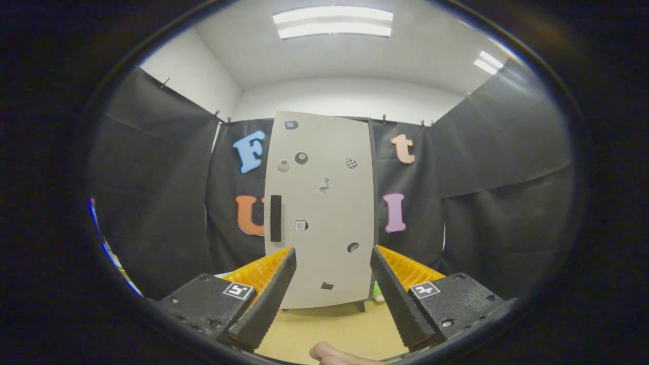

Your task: Open the shoe cabinet door, grab the shoes and put them into the shoe cabinet, then close the shoe cabinet door.

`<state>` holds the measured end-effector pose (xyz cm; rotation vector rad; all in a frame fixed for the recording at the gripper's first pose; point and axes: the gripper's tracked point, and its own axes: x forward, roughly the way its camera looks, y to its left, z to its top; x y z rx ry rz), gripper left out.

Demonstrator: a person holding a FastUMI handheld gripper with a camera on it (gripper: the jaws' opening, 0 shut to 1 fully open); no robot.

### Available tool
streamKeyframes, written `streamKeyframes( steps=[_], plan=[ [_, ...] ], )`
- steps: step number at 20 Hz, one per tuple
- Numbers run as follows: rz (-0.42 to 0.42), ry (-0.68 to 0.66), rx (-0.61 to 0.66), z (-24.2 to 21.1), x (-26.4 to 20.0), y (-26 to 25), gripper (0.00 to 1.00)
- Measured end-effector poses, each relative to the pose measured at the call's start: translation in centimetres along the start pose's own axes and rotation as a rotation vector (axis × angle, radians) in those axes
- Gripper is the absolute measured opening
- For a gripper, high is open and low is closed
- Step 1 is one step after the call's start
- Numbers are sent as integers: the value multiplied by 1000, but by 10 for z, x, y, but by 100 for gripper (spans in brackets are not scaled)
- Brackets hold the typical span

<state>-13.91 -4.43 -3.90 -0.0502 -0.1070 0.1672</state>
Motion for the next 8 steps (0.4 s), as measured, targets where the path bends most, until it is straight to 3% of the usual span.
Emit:
streamKeyframes(
  steps=[3,8],
  plan=[
    [63,12,21,1,-11,10,97],
    [39,22,-6,-3,-12,0,97]
  ],
)
